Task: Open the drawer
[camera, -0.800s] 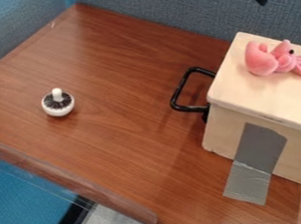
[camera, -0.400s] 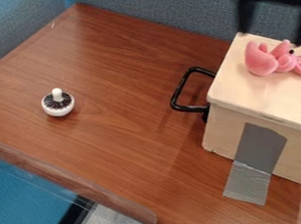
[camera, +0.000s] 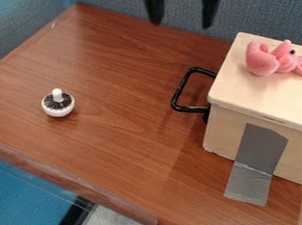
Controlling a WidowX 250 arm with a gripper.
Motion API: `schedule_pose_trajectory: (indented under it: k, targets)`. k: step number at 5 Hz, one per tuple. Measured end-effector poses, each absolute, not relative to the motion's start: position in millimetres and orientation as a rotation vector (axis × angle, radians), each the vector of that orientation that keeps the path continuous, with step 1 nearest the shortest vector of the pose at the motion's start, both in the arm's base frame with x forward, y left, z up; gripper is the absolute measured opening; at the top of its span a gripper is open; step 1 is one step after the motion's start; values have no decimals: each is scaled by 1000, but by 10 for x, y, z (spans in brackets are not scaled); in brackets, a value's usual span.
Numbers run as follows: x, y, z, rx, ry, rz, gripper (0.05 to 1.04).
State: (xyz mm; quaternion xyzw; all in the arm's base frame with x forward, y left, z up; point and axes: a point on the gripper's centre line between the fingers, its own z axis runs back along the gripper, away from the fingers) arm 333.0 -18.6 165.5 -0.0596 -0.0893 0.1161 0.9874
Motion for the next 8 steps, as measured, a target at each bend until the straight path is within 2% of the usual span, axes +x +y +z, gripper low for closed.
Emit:
schedule_pose_trajectory:
  k: [1, 3, 4, 6, 7, 8]
  targets:
    - [3338, 105, 1452, -151, -218, 275, 1000]
    - [3582, 114, 684, -216, -212, 284, 1000]
    - [3695, 73, 449, -238, -167, 291, 1000]
    - [3780, -114, 271, -259, -131, 258, 1000]
    - [3790, -120, 248, -266, -123, 254, 948]
    - [3774, -102, 251, -263, -116, 243, 661]
